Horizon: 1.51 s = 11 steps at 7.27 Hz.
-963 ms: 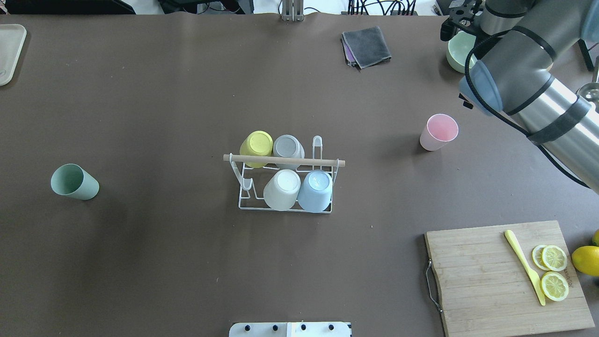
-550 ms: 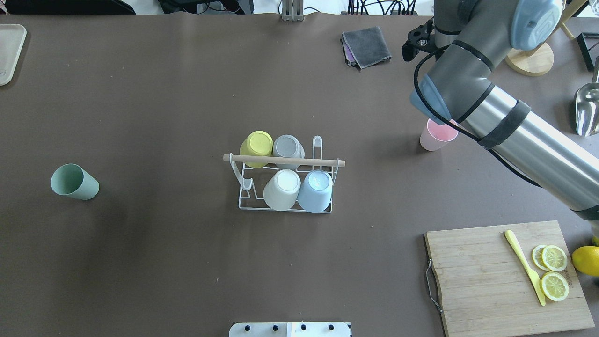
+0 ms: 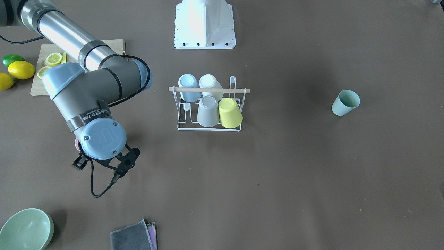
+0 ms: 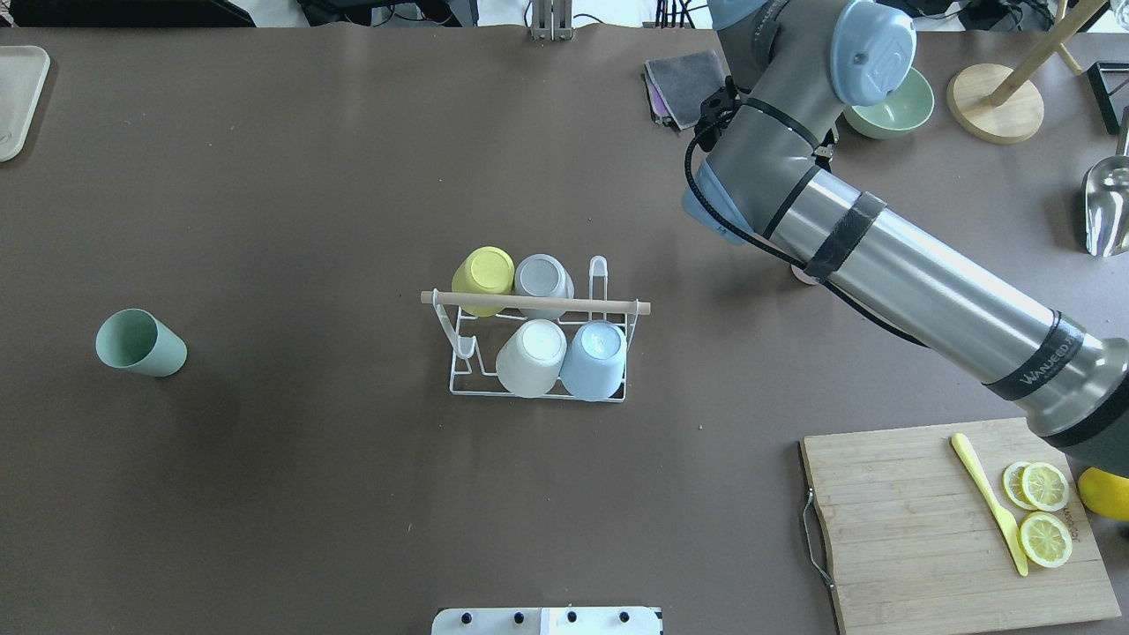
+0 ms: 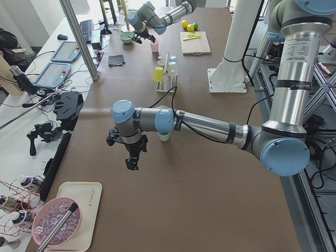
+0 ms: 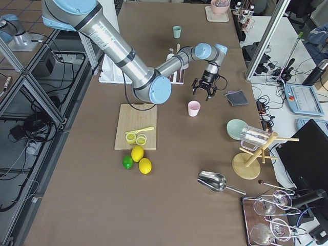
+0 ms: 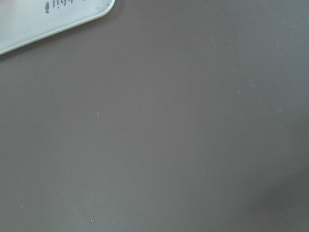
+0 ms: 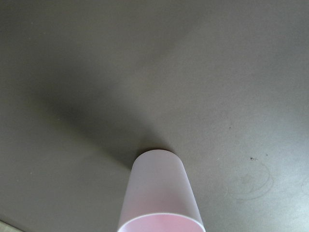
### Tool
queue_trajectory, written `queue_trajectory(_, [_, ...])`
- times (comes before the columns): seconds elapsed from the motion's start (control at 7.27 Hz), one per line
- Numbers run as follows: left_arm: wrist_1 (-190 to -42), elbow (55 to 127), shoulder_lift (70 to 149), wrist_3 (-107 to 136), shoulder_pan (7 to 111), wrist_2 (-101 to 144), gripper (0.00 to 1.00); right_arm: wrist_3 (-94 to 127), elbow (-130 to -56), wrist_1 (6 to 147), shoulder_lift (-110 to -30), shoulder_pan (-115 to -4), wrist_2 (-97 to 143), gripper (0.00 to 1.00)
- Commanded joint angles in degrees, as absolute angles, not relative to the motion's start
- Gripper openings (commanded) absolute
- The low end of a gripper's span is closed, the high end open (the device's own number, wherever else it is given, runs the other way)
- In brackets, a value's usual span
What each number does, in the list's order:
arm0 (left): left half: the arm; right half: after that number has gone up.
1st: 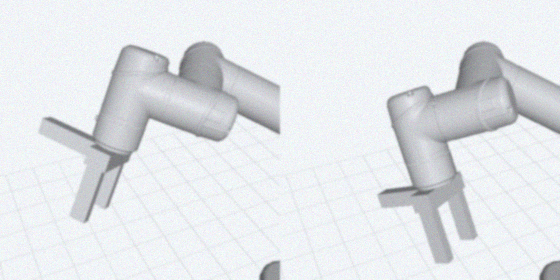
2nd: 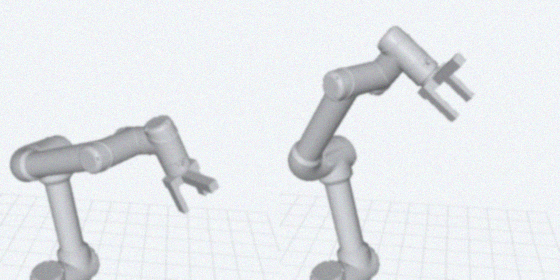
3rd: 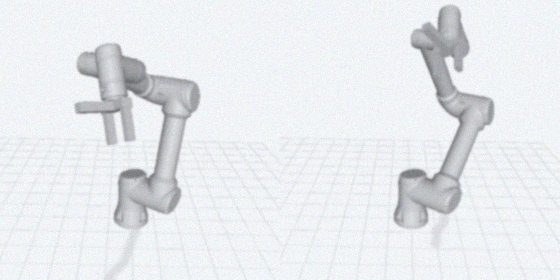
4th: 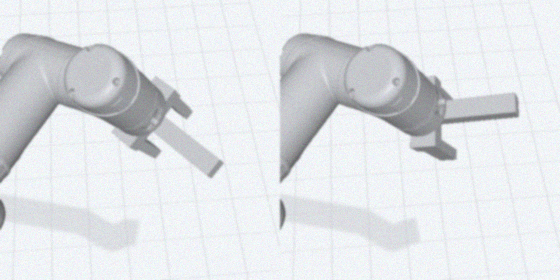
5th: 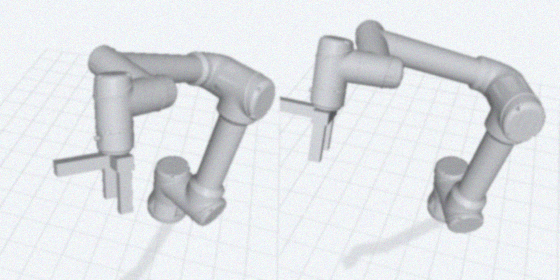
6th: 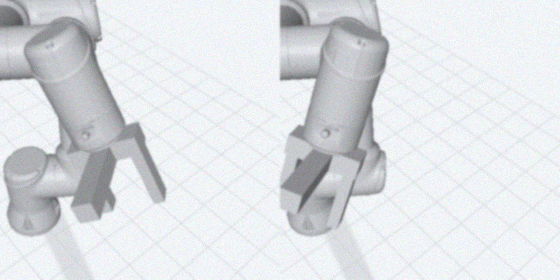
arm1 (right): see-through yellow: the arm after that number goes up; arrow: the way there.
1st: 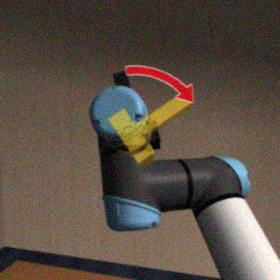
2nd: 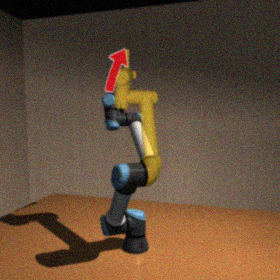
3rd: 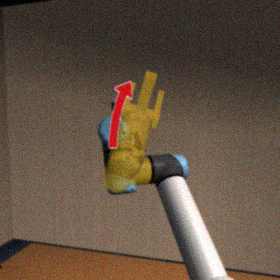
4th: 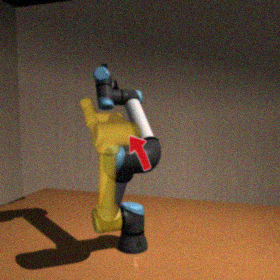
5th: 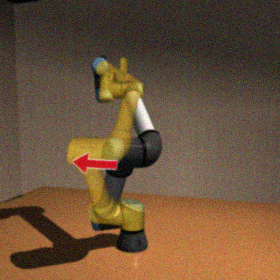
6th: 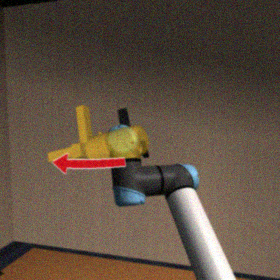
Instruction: Place cup on cup holder
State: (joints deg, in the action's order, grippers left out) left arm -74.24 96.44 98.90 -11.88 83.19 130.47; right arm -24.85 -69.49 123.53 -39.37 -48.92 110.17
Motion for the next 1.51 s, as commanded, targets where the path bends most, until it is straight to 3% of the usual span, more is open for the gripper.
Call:
queue_trajectory(0.0, [-65.2,94.8,107.5,-11.9,78.1,130.3,0.98,-26.0,-67.0,123.6,-38.6,-45.5,105.6,1.00])
queue_trajectory(0.55, [-60.7,88.6,115.7,-7.9,72.7,130.9,0.98,-28.0,-62.9,123.3,-37.8,-41.5,99.9,1.00])
queue_trajectory(0.83, [-60.5,84.0,120.1,-1.8,64.4,130.3,0.98,-30.3,-61.7,123.2,-38.2,-40.9,98.1,1.00])
queue_trajectory(1.38, [-57.9,76.4,124.3,-1.8,63.6,130.9,0.98,-33.8,-61.3,121.8,-40.3,-40.5,94.9,1.00])
